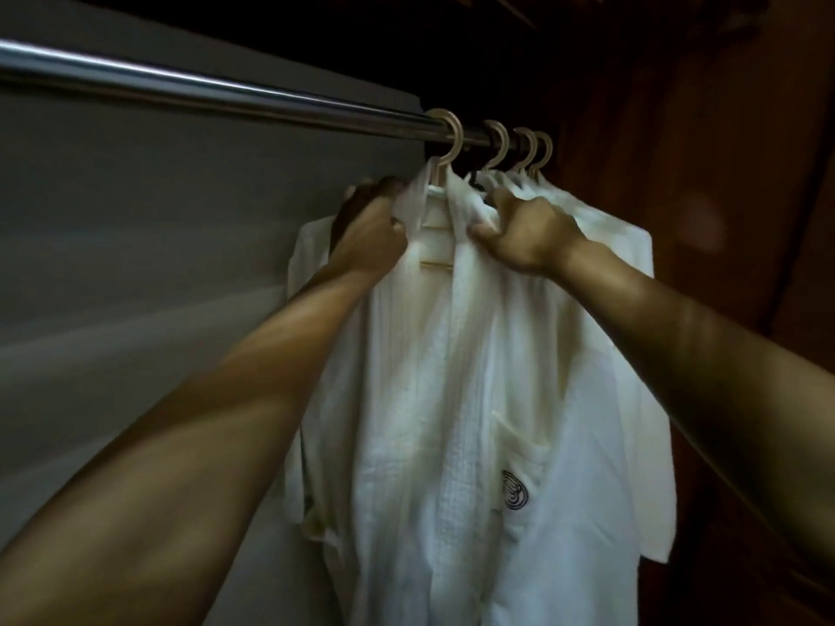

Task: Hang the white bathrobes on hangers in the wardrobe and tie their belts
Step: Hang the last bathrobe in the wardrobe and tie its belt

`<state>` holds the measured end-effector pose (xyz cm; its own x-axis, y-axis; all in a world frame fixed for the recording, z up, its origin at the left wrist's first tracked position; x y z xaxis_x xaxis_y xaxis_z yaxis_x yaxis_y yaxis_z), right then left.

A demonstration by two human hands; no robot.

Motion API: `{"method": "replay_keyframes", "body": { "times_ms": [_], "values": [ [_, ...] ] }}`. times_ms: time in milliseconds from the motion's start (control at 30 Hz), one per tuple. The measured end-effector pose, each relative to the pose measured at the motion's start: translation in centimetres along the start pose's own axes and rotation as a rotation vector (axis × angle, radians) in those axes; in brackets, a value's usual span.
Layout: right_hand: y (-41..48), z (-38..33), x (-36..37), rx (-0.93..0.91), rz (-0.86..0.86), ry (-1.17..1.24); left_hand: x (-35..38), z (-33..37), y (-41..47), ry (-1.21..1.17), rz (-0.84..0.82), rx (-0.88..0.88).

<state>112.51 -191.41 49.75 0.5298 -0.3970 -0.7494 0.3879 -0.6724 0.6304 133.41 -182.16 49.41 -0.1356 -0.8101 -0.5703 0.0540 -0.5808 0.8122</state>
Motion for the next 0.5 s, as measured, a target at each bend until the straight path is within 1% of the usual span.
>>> {"method": "replay_keyframes", "body": {
  "times_ms": [67, 133, 167, 233, 267, 333, 433, 500],
  "values": [
    [-0.4, -1.4, -0.5, -0.122, 0.149, 0.096, -0.5, -0.8, -0.1, -0.040, 0.045, -0.034],
    [-0.6, -3.2, -1.1, -0.209, 0.251, 0.283, -0.9, -1.3, -0.3, -0.138, 0.043, -0.061],
    [-0.6, -3.8, -1.3, -0.216, 0.295, 0.325, -1.1, -1.4, -0.3, -0.188, 0.031, -0.073],
    [-0.4, -4.5, -1.2, -0.190, 0.354, 0.282, -1.8, -1.5, -0.1, -0.288, 0.013, -0.087],
    [-0.3, -4.5, -0.9, -0.180, 0.363, 0.253, -2.2, -1.5, -0.1, -0.327, 0.012, -0.086],
    [0.0, -4.5, -0.3, -0.170, 0.385, 0.260, -2.6, -1.4, -0.1, -0.331, 0.040, -0.072],
    [0.4, -4.5, -0.6, -0.119, 0.351, 0.390, -3.0, -1.1, 0.4, -0.299, 0.067, -0.082],
    [0.4, -4.7, -1.3, -0.050, 0.298, 0.486, -3.3, -1.1, 0.9, -0.283, 0.006, -0.114]
  ]
}}
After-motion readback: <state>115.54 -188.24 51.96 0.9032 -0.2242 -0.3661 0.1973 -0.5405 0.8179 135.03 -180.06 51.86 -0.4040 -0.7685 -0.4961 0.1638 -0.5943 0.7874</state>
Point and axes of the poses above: each hand's wrist, its own y-axis towards the middle knuckle, its own x-axis out of the palm, z = x × y, the point moved 2 cm from there along y, towards the middle knuckle, and after that the axes turned 9 degrees about x, right-handed, at the moved point
